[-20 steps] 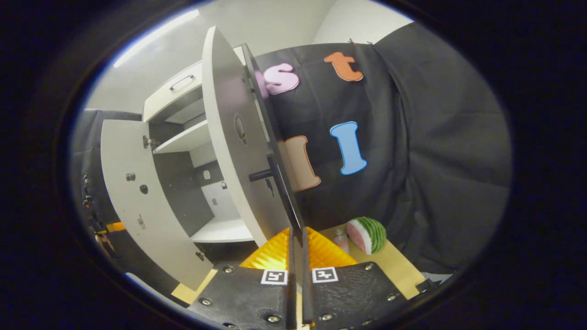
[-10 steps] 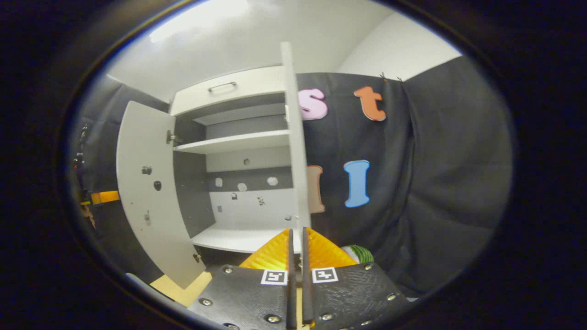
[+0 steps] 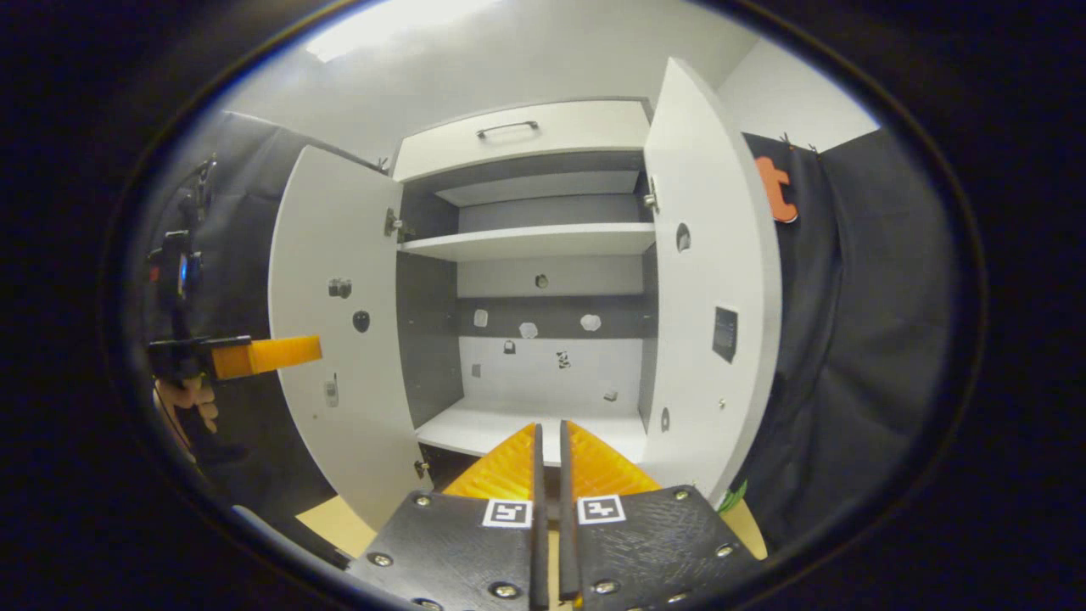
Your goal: Open the right door of the double-door shoe cabinet with the right hand, and open the left door with the left hand.
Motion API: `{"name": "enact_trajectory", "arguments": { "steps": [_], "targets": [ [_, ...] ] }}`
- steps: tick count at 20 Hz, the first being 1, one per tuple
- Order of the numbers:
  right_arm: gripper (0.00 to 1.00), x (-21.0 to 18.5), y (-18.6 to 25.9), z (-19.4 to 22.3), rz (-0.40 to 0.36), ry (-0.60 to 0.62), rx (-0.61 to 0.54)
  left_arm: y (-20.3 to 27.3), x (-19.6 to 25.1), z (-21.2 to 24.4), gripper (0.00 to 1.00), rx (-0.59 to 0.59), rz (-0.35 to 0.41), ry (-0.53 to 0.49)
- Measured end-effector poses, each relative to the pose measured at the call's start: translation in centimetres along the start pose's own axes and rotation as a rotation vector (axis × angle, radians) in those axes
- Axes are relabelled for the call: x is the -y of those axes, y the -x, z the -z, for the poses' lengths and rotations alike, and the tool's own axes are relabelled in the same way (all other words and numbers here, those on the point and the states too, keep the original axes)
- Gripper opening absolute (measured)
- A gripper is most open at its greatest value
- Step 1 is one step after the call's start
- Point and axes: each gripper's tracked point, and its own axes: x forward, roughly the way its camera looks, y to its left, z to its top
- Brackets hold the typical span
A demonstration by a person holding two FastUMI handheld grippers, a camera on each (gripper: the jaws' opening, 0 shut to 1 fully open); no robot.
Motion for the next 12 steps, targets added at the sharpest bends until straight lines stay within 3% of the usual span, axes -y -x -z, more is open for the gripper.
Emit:
{"name": "enact_trajectory", "arguments": {
  "steps": [3,4,5,7,8,9,10,12],
  "targets": [
    [0.05,-1.1,-1.3,0.1,0.001,0.025,0.002,-1.1,0.8,1.1,0.0,-0.02,0.009,-0.014],
    [0.05,-1.4,-1.7,0.2,0.0,0.027,-0.001,-1.4,1.0,1.5,0.05,-0.03,0.014,-0.015],
    [0.05,-1.6,-2.1,0.3,-0.004,0.024,-0.005,-1.7,1.2,1.9,0.0,-0.04,0.019,-0.011],
    [0.05,-1.8,-2.7,0.7,-0.008,0.016,-0.009,-2.3,1.3,2.8,0.0,-0.055,0.022,-0.002],
    [0.05,-1.8,-3.0,0.8,-0.004,0.015,-0.013,-2.4,1.2,3.2,0.05,-0.062,0.021,-0.003],
    [0.05,-1.6,-3.1,1.1,0.0,0.016,-0.018,-2.7,1.0,3.5,0.0,-0.07,0.017,-0.008],
    [0.05,-1.5,-3.3,1.3,0.004,0.018,-0.023,-2.8,0.8,3.8,0.05,-0.076,0.012,-0.014],
    [0.06,-1.2,-3.6,1.5,0.012,0.022,-0.028,-3.2,0.5,4.1,0.0,-0.08,0.006,-0.024]
  ]
}}
